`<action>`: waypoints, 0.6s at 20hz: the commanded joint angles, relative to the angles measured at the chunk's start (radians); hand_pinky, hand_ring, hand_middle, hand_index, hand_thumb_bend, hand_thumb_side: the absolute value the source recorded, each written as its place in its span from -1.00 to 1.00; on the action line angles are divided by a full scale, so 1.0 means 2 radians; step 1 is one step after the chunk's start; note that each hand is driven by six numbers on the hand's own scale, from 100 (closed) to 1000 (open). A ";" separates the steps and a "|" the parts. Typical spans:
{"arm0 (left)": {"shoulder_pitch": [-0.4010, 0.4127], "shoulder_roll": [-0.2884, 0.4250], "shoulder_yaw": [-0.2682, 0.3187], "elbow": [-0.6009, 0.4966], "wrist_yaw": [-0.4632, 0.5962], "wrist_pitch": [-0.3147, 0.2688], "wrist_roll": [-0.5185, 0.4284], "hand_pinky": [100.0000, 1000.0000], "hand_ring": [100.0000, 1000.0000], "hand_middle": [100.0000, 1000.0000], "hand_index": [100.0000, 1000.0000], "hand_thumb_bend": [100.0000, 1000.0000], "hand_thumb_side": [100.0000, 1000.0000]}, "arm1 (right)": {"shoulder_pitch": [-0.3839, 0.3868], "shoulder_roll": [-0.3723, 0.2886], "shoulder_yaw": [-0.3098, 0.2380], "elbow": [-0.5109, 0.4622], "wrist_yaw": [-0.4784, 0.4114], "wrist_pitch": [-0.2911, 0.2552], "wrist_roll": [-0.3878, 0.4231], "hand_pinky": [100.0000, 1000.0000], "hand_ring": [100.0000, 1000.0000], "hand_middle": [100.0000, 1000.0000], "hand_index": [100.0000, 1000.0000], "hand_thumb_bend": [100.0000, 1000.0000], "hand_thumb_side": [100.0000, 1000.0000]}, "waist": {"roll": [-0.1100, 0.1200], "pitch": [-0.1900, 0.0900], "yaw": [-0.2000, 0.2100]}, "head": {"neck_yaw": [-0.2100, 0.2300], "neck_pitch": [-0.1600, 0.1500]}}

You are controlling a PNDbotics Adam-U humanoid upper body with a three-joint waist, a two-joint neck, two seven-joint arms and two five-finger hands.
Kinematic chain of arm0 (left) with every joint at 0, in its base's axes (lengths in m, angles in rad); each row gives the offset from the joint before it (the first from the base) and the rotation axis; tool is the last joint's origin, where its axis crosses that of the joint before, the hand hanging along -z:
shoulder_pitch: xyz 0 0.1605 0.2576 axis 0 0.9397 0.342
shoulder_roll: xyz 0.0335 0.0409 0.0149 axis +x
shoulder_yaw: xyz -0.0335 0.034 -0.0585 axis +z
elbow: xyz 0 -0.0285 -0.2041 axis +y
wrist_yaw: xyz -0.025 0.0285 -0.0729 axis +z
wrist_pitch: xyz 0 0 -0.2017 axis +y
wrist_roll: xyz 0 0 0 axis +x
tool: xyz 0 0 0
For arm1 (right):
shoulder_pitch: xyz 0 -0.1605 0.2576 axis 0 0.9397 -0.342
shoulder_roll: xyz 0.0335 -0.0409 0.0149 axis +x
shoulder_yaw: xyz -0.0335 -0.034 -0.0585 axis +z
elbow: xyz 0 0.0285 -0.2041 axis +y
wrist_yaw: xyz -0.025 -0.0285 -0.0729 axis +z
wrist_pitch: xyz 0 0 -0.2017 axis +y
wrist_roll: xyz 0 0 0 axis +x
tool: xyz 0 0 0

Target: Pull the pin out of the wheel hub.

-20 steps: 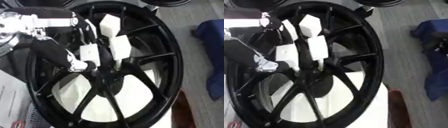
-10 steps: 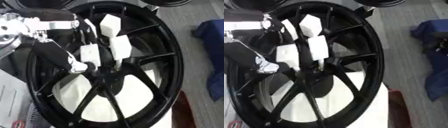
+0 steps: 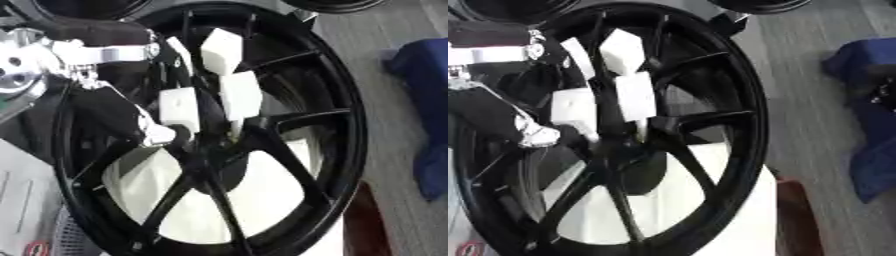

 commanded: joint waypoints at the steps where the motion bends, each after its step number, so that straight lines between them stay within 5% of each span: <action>1: -0.009 0.004 0.003 -0.002 -0.004 0.108 -0.101 0.16 0.10 0.09 0.40 -0.43 -0.35 | -0.002 -0.008 -0.004 -0.003 0.001 -0.001 0.002 0.61 0.18 0.08 0.56 -1.00 0.63 | -0.003 -0.008 0.000 | 0.002 -0.005; 12: -0.002 0.011 0.006 -0.002 -0.008 0.100 -0.092 0.05 -0.10 -0.13 0.16 -0.70 -0.65 | -0.001 -0.009 -0.005 -0.004 -0.002 -0.001 0.000 0.61 0.18 0.09 0.56 -1.00 0.62 | -0.003 -0.010 0.003 | 0.002 -0.003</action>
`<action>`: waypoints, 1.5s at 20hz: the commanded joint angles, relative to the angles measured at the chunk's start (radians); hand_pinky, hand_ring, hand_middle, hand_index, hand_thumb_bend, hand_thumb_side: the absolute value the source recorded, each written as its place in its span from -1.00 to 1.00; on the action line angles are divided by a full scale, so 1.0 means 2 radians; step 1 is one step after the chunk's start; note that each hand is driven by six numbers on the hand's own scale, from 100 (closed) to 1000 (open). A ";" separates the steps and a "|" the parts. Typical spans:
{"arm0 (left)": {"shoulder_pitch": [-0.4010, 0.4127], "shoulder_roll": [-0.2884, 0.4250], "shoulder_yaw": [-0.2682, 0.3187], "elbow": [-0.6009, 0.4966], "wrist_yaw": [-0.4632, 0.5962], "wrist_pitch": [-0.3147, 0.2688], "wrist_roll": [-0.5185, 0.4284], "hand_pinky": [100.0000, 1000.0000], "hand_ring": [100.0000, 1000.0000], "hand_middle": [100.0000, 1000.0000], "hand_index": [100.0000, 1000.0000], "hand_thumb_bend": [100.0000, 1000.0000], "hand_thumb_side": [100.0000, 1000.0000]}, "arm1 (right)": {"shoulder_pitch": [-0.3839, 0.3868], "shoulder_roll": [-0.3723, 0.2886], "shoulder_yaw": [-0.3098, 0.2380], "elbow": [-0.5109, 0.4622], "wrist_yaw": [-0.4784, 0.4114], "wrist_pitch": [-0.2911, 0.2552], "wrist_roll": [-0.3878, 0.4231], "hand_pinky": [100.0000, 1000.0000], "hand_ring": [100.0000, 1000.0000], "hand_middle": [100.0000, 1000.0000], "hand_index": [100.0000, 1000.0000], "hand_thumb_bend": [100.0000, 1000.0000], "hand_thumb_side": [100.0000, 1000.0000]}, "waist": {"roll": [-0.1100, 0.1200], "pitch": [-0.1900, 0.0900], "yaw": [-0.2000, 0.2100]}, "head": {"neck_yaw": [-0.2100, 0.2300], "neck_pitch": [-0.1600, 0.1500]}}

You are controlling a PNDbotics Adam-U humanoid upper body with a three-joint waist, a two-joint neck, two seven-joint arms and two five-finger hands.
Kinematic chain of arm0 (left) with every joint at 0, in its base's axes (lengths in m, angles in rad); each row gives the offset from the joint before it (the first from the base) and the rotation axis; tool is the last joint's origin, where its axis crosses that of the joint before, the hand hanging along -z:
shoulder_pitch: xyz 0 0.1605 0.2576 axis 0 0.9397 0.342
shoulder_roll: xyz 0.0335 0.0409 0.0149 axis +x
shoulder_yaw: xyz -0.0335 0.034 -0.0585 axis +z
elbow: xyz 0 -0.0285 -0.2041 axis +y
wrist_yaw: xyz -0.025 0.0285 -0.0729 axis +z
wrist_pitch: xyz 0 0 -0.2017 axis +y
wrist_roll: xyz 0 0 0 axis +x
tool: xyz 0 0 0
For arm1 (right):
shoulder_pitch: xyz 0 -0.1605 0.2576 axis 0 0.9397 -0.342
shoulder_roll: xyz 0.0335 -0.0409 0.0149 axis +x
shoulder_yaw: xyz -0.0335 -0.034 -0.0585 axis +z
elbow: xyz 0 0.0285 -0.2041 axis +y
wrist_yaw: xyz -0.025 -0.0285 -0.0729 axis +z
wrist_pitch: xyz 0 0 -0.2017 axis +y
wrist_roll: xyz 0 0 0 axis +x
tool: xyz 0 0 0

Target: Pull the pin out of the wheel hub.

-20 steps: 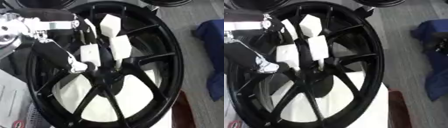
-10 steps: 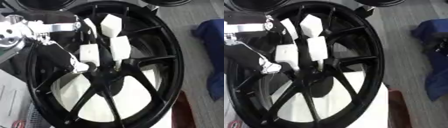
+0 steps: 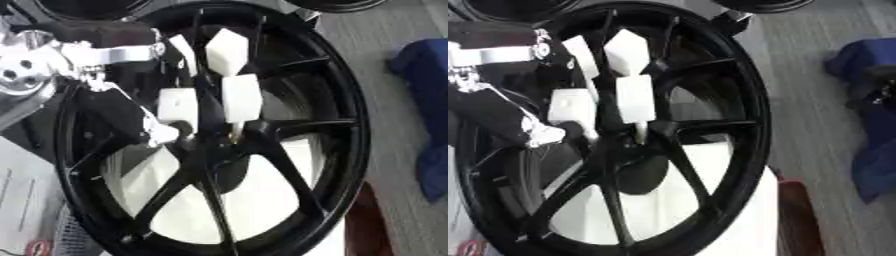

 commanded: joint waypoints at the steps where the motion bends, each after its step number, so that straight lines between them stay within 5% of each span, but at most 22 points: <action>1: 0.000 0.017 0.008 -0.002 -0.001 0.091 -0.097 0.04 -0.11 -0.14 0.15 -0.72 -0.70 | -0.002 -0.009 -0.005 -0.004 -0.003 0.000 0.000 0.61 0.18 0.09 0.56 -1.00 0.63 | -0.002 -0.011 0.001 | 0.000 -0.003; 6: 0.010 0.024 0.011 -0.002 -0.007 0.078 -0.097 0.04 -0.10 -0.12 0.17 -0.73 -1.00 | -0.003 -0.009 -0.005 -0.005 -0.006 0.002 -0.001 0.61 0.18 0.09 0.56 -1.00 0.62 | -0.002 -0.012 0.000 | 0.001 -0.003; 21: 0.011 0.024 0.021 -0.002 -0.013 0.065 -0.074 -0.10 -0.42 -0.48 -0.21 -1.00 -1.00 | 0.000 -0.007 -0.006 -0.003 -0.005 0.002 -0.003 0.61 0.18 0.09 0.56 -1.00 0.64 | -0.002 -0.012 0.000 | 0.000 -0.004; 30: 0.001 0.030 0.050 -0.002 -0.004 0.018 -0.041 -0.16 -0.56 -0.62 -0.37 -0.86 -1.00 | 0.002 -0.009 -0.008 -0.003 -0.006 0.001 -0.004 0.61 0.18 0.09 0.56 -1.00 0.63 | -0.001 -0.015 0.001 | -0.003 -0.003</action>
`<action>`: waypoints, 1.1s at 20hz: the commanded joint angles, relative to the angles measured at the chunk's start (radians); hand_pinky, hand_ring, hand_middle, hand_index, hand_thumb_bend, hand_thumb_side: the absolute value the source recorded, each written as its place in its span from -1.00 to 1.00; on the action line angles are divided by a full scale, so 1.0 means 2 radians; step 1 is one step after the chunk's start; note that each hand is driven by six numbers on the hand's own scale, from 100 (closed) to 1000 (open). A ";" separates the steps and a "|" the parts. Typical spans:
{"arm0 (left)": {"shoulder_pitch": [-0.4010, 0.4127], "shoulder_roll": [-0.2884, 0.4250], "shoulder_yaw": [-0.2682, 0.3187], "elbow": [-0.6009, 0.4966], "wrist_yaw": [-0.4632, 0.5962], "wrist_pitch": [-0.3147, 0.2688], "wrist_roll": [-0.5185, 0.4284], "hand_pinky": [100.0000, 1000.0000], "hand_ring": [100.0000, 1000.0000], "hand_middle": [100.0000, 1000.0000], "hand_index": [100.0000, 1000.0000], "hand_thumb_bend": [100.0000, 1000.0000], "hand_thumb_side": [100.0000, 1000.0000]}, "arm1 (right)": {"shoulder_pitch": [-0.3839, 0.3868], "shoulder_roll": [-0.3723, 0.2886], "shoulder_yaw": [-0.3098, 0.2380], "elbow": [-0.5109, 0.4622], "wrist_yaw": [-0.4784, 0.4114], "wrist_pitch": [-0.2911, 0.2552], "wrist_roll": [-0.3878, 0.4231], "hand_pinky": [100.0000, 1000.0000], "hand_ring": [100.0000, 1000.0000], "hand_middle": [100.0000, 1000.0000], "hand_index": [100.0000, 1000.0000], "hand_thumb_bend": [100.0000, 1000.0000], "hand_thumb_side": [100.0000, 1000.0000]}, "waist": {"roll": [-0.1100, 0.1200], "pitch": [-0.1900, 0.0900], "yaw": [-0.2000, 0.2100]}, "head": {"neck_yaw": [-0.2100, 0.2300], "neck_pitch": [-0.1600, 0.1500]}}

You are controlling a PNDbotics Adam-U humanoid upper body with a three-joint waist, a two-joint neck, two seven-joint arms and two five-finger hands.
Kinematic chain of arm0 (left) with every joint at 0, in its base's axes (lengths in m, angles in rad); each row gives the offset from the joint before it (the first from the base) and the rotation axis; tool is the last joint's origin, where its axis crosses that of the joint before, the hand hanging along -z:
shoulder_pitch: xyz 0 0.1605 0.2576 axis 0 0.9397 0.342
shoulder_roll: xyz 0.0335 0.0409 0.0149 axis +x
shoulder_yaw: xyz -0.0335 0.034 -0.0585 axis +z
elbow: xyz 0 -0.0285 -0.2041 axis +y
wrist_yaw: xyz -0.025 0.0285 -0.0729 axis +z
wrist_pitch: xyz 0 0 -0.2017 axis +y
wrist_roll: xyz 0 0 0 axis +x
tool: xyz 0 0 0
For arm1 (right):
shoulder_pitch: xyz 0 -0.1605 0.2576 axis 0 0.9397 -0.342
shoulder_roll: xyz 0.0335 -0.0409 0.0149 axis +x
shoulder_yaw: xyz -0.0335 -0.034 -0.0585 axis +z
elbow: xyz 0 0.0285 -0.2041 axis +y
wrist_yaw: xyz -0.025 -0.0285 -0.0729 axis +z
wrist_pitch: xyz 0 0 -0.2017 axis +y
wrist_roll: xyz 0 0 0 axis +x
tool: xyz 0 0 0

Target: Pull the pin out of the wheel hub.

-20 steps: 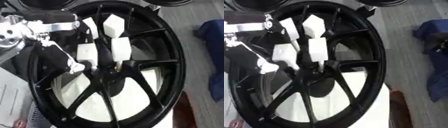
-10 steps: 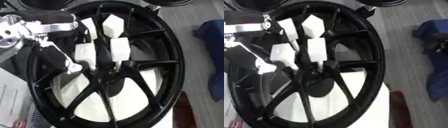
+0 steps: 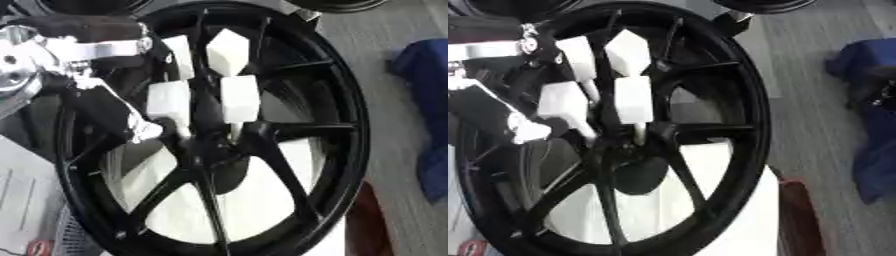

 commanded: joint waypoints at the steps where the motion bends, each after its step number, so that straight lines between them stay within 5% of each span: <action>1: -0.012 0.018 0.020 -0.002 0.007 0.023 -0.031 -0.16 -0.57 -0.63 -0.38 -0.87 -1.00 | 0.000 -0.009 -0.007 -0.004 -0.003 0.000 -0.003 0.61 0.18 0.09 0.56 -1.00 0.63 | -0.001 -0.015 0.000 | -0.002 -0.003; 11: -0.004 0.028 0.075 -0.002 0.053 -0.012 0.003 -0.19 -0.62 -0.67 -0.42 -0.91 -1.00 | 0.001 -0.010 -0.010 -0.005 -0.004 0.001 -0.004 0.61 0.18 0.09 0.56 -1.00 0.62 | 0.001 -0.017 0.002 | -0.011 -0.007; 14: 0.037 0.051 0.125 -0.002 0.082 -0.031 0.029 -0.21 -0.63 -0.68 -0.43 -0.91 -1.00 | 0.000 -0.010 -0.011 -0.005 -0.005 0.001 -0.006 0.61 0.18 0.09 0.56 -1.00 0.62 | 0.000 -0.015 0.004 | -0.013 -0.008; 18: 0.139 0.091 0.215 -0.002 0.119 -0.051 0.091 -0.22 -0.64 -0.69 -0.43 -0.96 -1.00 | -0.002 -0.009 -0.014 -0.007 -0.007 0.001 -0.009 0.61 0.18 0.09 0.56 -1.00 0.61 | -0.002 -0.013 0.007 | -0.016 -0.008; 22: 0.251 0.097 0.321 -0.002 0.149 -0.021 0.189 -0.21 -0.64 -0.70 -0.43 -1.00 -1.00 | 0.003 -0.008 -0.021 -0.009 -0.009 -0.002 -0.016 0.61 0.18 0.09 0.56 -1.00 0.60 | -0.006 -0.013 0.014 | -0.020 -0.007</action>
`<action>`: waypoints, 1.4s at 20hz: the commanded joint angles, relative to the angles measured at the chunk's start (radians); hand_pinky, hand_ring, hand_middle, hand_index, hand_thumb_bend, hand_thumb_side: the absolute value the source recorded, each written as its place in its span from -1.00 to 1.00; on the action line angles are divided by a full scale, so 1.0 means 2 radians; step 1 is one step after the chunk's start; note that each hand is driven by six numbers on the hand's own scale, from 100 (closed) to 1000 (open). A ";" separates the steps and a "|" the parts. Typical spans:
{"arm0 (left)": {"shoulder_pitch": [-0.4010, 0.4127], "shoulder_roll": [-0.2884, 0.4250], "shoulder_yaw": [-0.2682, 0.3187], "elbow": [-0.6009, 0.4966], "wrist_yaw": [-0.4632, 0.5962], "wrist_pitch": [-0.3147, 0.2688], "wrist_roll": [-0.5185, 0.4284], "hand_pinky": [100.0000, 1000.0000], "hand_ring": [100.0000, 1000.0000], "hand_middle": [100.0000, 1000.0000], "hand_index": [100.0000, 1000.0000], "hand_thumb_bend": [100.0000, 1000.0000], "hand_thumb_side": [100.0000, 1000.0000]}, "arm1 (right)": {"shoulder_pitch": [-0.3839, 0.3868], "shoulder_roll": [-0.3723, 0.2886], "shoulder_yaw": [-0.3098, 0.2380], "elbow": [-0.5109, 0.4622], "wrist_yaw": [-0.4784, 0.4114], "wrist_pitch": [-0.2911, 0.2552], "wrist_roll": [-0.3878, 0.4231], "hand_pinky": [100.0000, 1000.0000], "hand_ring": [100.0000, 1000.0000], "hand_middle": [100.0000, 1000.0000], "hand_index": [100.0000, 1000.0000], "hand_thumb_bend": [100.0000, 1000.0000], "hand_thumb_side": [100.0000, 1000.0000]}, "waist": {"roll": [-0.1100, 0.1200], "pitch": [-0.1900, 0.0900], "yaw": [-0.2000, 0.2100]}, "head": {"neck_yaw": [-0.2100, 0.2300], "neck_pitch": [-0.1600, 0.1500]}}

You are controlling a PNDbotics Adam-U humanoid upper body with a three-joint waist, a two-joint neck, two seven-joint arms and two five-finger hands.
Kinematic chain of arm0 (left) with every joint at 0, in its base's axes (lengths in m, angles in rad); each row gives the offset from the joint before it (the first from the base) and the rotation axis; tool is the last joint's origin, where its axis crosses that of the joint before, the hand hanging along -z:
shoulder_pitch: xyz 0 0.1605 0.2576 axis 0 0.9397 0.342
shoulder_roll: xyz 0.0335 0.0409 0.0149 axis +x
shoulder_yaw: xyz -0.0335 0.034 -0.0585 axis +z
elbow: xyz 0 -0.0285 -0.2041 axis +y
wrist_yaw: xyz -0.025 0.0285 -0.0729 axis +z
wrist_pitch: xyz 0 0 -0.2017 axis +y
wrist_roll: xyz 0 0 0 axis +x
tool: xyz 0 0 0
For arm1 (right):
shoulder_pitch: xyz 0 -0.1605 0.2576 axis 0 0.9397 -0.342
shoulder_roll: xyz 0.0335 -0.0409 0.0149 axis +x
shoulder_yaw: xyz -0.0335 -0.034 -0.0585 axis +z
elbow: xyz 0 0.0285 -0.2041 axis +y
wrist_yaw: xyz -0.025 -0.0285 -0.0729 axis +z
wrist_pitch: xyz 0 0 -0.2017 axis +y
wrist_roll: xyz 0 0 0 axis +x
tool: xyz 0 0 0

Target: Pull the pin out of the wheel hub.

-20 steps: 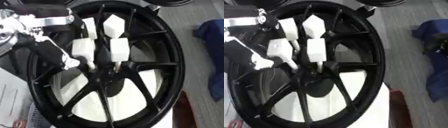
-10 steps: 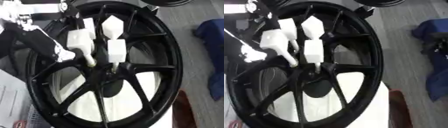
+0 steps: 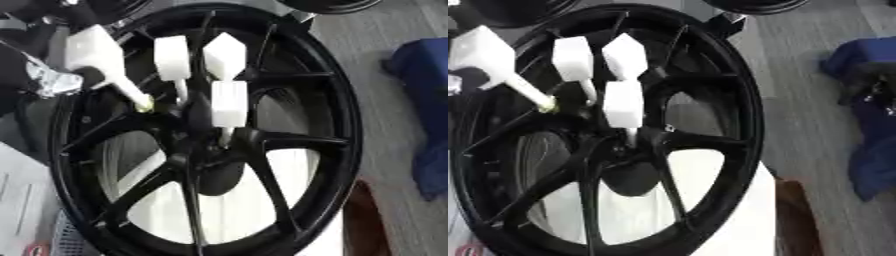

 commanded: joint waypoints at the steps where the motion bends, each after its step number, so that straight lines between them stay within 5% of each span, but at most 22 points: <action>1: 0.045 0.019 0.085 -0.002 0.028 0.032 0.077 -0.20 -0.64 -0.69 -0.42 -1.00 -1.00 | 0.001 -0.008 -0.011 -0.010 -0.008 -0.003 -0.008 0.61 0.18 0.09 0.56 -1.00 0.60 | -0.002 -0.011 0.003 | -0.004 -0.006; 5: 0.087 0.008 0.139 0.054 0.088 0.058 0.136 -0.16 -0.61 -0.67 -0.39 -1.00 -1.00 | 0.005 -0.009 -0.017 -0.012 -0.013 -0.004 -0.016 0.61 0.18 0.09 0.56 -1.00 0.58 | -0.004 -0.016 0.007 | -0.005 -0.005; 9: 0.094 0.002 0.172 0.151 0.141 0.041 0.192 -0.13 -0.56 -0.63 -0.34 -1.00 -1.00 | 0.010 -0.009 -0.022 -0.015 -0.016 -0.007 -0.023 0.61 0.18 0.09 0.56 -1.00 0.56 | -0.006 -0.019 0.007 | -0.005 -0.003; 13: 0.099 -0.009 0.184 0.218 0.158 0.017 0.241 0.11 -0.23 -0.32 -0.05 -0.87 -0.96 | 0.011 -0.009 -0.025 -0.016 -0.020 -0.008 -0.027 0.61 0.18 0.09 0.56 -1.00 0.56 | -0.008 -0.020 0.005 | -0.001 -0.002; 15: 0.109 -0.017 0.181 0.224 0.152 -0.013 0.237 0.53 0.38 0.08 0.33 -0.59 -0.49 | 0.010 -0.008 -0.025 -0.016 -0.020 -0.008 -0.027 0.61 0.18 0.09 0.55 -1.00 0.56 | -0.008 -0.019 0.004 | 0.002 -0.002; 17: 0.125 -0.029 0.179 0.221 0.137 -0.043 0.222 0.67 0.63 0.44 0.54 -0.22 -0.02 | 0.011 -0.006 -0.024 -0.015 -0.017 -0.005 -0.025 0.61 0.18 0.09 0.55 -1.00 0.59 | -0.008 -0.018 0.005 | 0.003 -0.003; 20: 0.143 -0.052 0.187 0.217 0.111 -0.063 0.228 0.62 0.58 0.40 0.52 -0.11 0.37 | 0.010 -0.002 -0.021 -0.014 -0.012 -0.001 -0.021 0.61 0.18 0.09 0.56 -1.00 0.58 | -0.009 -0.017 0.005 | 0.002 -0.003; 28: 0.151 -0.069 0.191 0.213 0.136 -0.049 0.314 0.50 0.43 0.24 0.43 -0.28 0.34 | 0.010 -0.002 -0.019 -0.013 -0.014 -0.002 -0.021 0.61 0.18 0.09 0.55 -1.00 0.58 | -0.011 -0.019 0.002 | 0.003 -0.005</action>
